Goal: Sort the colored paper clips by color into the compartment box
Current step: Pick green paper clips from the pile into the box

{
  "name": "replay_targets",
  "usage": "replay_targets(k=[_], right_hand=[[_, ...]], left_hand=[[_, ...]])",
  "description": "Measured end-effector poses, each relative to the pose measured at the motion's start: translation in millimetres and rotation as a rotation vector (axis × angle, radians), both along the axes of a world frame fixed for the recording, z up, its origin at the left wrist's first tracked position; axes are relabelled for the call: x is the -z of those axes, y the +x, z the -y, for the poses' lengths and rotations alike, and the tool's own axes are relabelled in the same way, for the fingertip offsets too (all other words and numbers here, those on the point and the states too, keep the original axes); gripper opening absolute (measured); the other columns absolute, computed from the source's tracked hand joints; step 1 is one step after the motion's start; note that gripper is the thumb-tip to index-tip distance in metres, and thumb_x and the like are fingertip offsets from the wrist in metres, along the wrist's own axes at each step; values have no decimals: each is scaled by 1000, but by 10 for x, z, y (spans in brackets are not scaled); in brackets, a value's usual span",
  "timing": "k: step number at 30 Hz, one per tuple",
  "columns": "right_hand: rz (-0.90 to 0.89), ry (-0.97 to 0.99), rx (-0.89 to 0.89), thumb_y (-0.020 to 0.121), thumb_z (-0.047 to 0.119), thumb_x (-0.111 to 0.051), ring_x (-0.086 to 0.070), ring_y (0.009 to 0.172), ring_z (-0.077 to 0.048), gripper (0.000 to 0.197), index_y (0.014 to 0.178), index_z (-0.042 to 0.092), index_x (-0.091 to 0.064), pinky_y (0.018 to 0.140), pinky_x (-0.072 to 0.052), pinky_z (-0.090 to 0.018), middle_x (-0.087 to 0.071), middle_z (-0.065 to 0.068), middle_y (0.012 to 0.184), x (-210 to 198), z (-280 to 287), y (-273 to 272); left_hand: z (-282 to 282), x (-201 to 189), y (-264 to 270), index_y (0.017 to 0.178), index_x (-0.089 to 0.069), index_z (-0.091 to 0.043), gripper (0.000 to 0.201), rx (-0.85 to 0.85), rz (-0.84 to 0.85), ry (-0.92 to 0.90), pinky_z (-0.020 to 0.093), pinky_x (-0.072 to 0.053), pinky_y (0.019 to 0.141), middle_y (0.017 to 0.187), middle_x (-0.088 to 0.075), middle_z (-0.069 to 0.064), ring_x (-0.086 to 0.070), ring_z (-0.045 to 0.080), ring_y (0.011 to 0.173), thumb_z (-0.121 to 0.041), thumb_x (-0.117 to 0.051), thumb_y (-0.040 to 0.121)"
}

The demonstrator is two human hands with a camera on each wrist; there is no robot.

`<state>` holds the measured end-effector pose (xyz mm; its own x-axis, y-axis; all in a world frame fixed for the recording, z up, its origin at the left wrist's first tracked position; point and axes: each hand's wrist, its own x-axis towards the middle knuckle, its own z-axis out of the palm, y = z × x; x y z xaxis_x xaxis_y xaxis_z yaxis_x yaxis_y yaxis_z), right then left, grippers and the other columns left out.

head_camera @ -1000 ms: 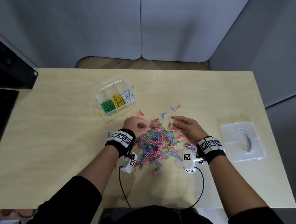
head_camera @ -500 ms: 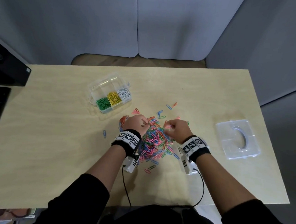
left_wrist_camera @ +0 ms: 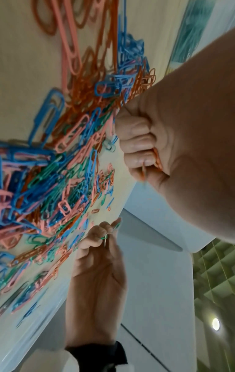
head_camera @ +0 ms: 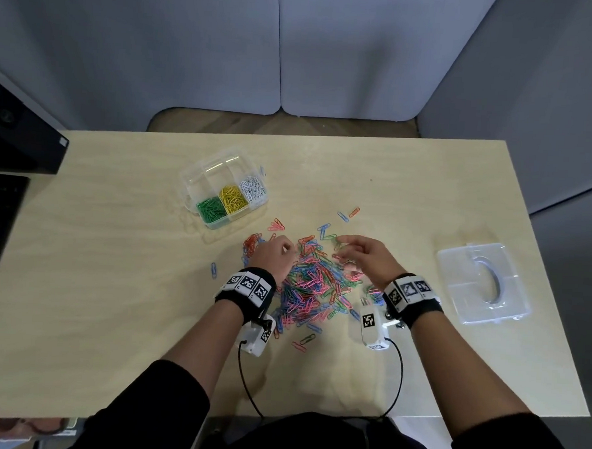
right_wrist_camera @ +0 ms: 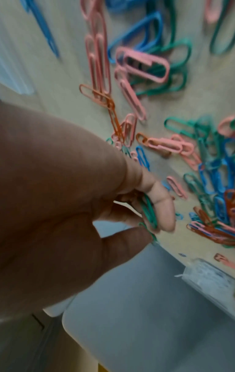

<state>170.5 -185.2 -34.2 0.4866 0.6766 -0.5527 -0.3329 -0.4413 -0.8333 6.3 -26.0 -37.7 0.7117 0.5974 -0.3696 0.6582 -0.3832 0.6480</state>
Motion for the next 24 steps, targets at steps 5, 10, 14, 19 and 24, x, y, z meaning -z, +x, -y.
replay_targets(k=[5,10,14,19,24], right_hand=[[116,-24,17,89,7,-67,-66,81,-20,4,89,6,-71,86,-54,-34,-71,-11,88,41,-199,89],[790,-246,-258,79,16,-78,-62,74,-16,17,95,13,-73,73,-53,-28,-67,-4,84,112,-410,124],[927,-296,-367,86,20,-72,-56,77,-17,6,89,14,-73,73,-45,-27,-58,-4,89,161,-474,109],[901,-286,-457,91,17,-66,-59,78,-18,9,89,9,-70,78,-52,-31,-64,-6,92,124,-395,112],[183,-27,36,91,4,-66,-60,63,-9,13,104,3,-67,64,-48,-21,-67,-6,78,42,-1,177]], left_hand=[[12,-69,-8,61,-30,-15,39,-65,81,-41,34,-14,54,55,-23,0,-22,17,51,-8,-37,99],[34,-112,-1,70,-44,-9,37,-15,86,-18,31,-20,50,56,-34,-1,-32,14,51,-20,-36,105],[0,-35,25,79,-46,-8,32,-5,82,-57,32,-35,53,61,-45,2,-51,28,62,-27,-39,104],[28,-61,130,100,-57,-18,14,-7,64,-235,17,-43,48,70,-66,-4,-56,7,52,-15,-43,102],[72,-149,272,83,-62,1,30,-153,144,-588,18,-32,40,68,-61,12,-47,14,48,5,-34,93]])
